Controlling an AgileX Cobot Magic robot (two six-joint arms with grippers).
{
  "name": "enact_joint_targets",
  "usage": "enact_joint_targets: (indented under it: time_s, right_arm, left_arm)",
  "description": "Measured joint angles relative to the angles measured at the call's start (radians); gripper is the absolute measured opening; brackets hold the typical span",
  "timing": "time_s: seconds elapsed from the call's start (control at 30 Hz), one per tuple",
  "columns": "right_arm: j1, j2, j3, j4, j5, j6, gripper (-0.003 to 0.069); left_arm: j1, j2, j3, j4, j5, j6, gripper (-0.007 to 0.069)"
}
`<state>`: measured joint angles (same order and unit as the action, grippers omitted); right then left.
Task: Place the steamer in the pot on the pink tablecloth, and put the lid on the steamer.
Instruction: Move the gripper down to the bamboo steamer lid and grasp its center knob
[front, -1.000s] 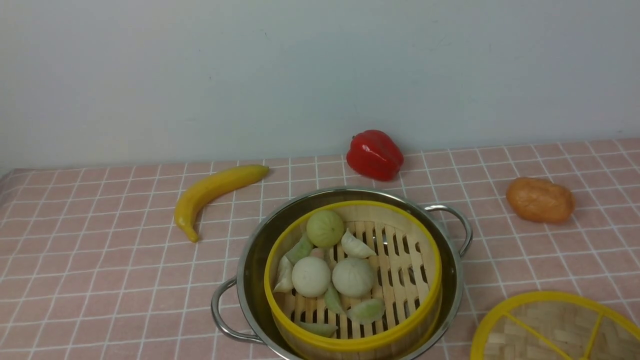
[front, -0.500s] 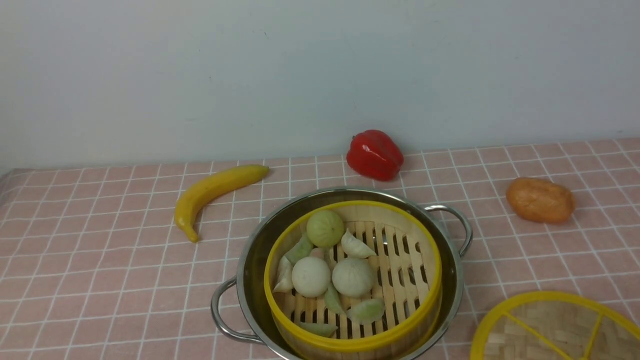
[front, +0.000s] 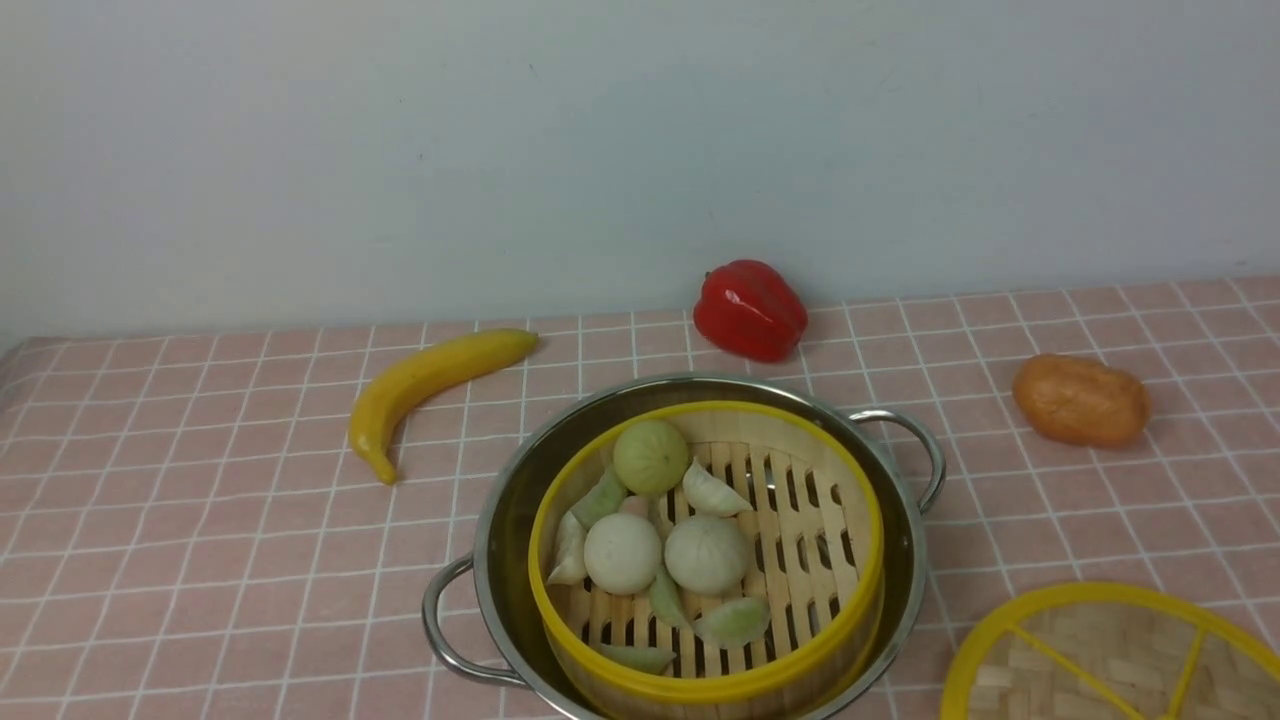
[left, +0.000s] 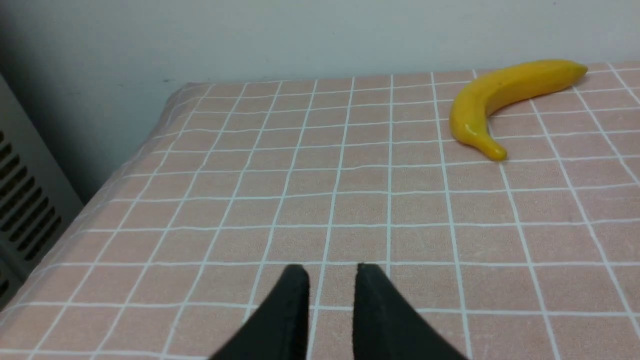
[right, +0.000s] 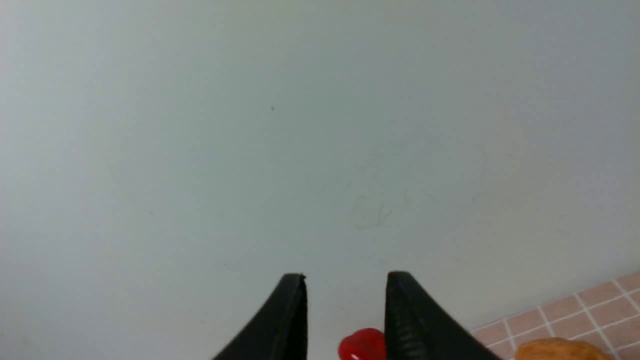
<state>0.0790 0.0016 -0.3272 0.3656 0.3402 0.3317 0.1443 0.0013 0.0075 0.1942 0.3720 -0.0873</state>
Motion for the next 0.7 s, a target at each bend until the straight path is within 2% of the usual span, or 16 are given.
enact_joint_targets:
  time_s: [0.1, 0.23, 0.33, 0.4, 0.43, 0.5, 0.53, 0.57, 0.7]
  right_arm:
    - [0.008, 0.001, -0.062, 0.046, 0.116, -0.001, 0.024]
    - [0.009, 0.068, -0.202, 0.009, 0.404, -0.048, 0.024]
    - [0.01, 0.211, -0.317, -0.051, 0.637, -0.134, 0.024]
    - [0.01, 0.331, -0.37, -0.077, 0.747, -0.235, 0.024]
    - [0.01, 0.344, -0.374, -0.08, 0.755, -0.261, 0.024]
    - [0.01, 0.484, -0.401, -0.086, 0.812, -0.44, 0.024]
    - [0.01, 0.509, -0.402, -0.086, 0.817, -0.475, 0.024]
    - [0.01, 0.609, -0.404, -0.078, 0.819, -0.592, 0.024]
    - [0.01, 0.823, -0.405, -0.068, 0.818, -0.707, 0.024]
  left_arm:
    - [0.0, 0.0, 0.0, 0.0, 0.0, 0.0, 0.0139]
    - [0.0, -0.002, 0.0, 0.0, 0.0, 0.0, 0.0148]
    - [0.0, -0.002, 0.0, 0.0, 0.0, 0.0, 0.0153]
    - [0.0, -0.002, 0.0, 0.0, 0.0, 0.0, 0.0159]
    - [0.0, -0.002, 0.0, 0.0, 0.0, 0.0, 0.0159]
    - [0.0, -0.002, 0.0, 0.0, 0.0, 0.0, 0.016]
    - [0.0, -0.002, 0.0, 0.0, 0.0, 0.0, 0.016]
    - [0.0, -0.002, 0.0, 0.0, 0.0, 0.0, 0.016]
    - [0.0, -0.002, 0.0, 0.0, 0.0, 0.0, 0.016]
